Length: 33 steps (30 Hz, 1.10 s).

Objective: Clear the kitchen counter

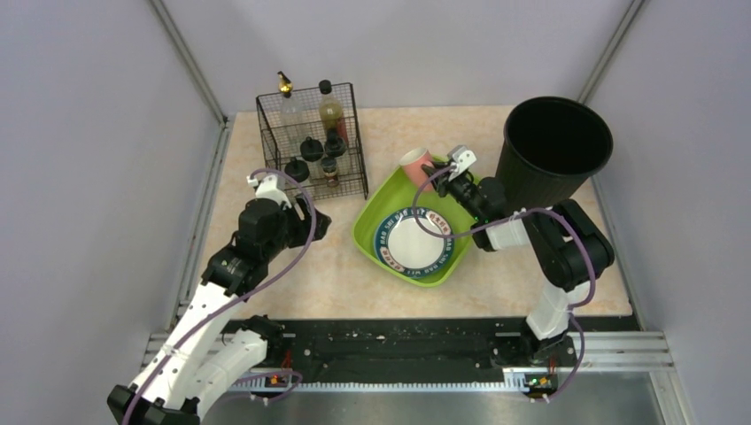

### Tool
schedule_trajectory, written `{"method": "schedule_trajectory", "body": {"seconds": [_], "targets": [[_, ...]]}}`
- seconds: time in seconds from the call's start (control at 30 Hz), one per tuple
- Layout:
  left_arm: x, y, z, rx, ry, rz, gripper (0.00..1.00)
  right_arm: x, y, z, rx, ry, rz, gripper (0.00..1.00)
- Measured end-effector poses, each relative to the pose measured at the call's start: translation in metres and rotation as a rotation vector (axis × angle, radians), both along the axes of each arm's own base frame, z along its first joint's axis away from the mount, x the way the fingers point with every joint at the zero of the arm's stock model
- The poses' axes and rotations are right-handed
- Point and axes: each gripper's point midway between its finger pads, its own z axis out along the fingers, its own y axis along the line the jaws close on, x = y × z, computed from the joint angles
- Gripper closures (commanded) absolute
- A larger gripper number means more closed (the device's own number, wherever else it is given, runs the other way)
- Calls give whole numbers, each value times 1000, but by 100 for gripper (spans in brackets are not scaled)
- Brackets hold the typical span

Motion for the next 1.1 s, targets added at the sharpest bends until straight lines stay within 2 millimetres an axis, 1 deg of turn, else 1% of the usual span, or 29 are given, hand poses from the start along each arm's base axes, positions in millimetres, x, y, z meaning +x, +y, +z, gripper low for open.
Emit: {"method": "schedule_trajectory", "body": {"seconds": [0.13,0.43,0.63,0.83,1.1], "targets": [[1,-1,3,-7,-11,-2,29,5,-4,-6,22,-2,8,100],[3,-2,5,-12,-26,-3,30,6,-1,-27,60,36,40,100],[2,-1,3,-9,-27,-4,30,7,-11,-44,74,88,24,100],[2,-1,3,-4,-29,-7,31,7,-17,-46,84,86,21,100],[1,-1,3,-3,-34,-10,32,-4,-24,-51,81,79,20,81]]}}
